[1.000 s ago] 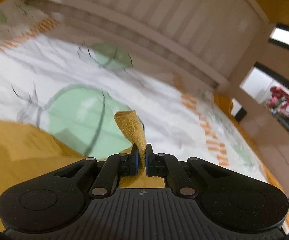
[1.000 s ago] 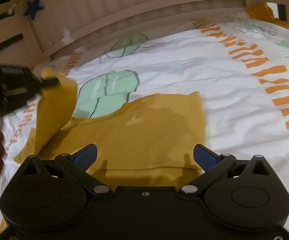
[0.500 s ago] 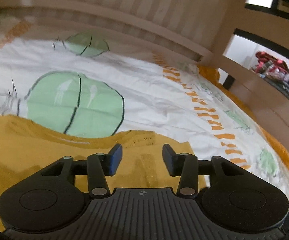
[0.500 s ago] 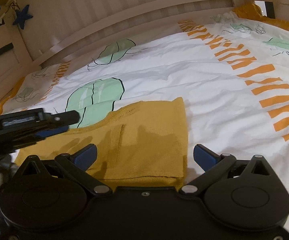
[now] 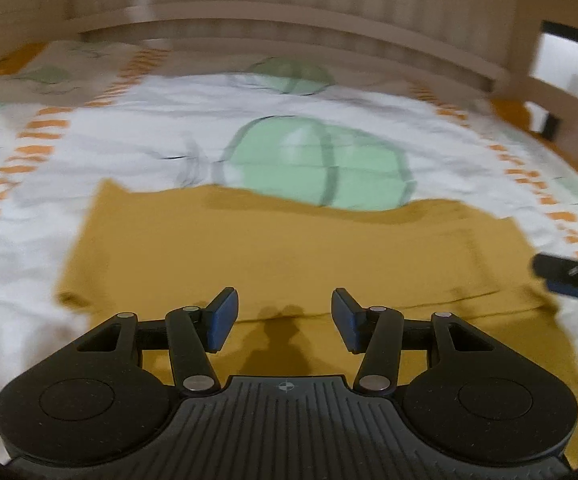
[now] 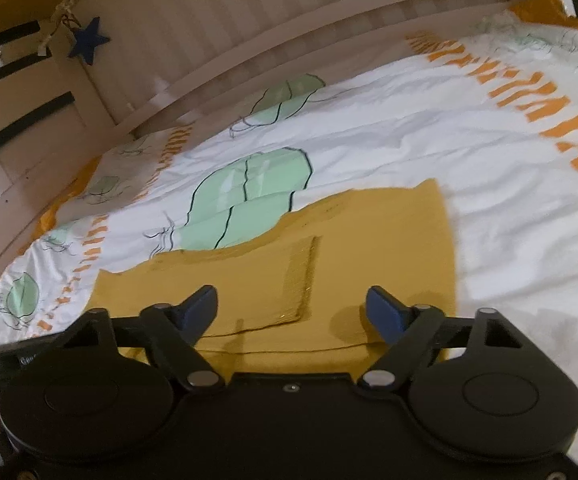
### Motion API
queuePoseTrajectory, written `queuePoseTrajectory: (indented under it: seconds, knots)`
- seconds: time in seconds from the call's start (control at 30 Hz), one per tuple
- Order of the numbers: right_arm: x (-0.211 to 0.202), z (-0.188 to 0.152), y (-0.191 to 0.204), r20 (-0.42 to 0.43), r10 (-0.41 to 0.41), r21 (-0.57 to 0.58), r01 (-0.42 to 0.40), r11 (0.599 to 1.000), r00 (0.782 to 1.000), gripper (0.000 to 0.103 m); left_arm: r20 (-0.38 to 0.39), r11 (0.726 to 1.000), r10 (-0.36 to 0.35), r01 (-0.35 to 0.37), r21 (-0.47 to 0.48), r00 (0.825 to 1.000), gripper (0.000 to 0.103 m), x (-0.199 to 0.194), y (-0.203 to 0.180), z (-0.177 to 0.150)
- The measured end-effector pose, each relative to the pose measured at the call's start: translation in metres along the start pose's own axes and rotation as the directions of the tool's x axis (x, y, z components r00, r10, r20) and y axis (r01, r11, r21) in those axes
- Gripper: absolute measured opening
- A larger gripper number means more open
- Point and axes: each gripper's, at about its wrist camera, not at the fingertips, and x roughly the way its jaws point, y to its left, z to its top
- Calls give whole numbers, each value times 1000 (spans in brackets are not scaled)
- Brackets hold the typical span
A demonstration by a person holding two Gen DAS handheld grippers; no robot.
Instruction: Fold small clothes
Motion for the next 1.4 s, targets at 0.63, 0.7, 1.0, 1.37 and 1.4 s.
queuePoseTrajectory:
  seconds: [0.63,0.7,1.0,1.37,1.4]
  knots:
    - [60,-3,19,-90,-49,-35,46,998,995,63,40,994,91,-89,-66,995,57,11,44,-49]
    - [63,-3,21,-92,-59,-43,55,998,994,58,44,994,83,-80,-77,996,57,11,46,-50]
    - [47,22,45,-77,-45,-106,36,994,996,16,45,994,79,-75,-81,996,58,12,48,-51]
    - [22,47,9,-30,-206,-143,200,969,978,16,46,994,73,-69,-89,996,58,11,49,-51]
    - [26,44,6,-42,-223,-139,215,967,974,16,46,994,73,-69,-89,996,58,11,49,-51]
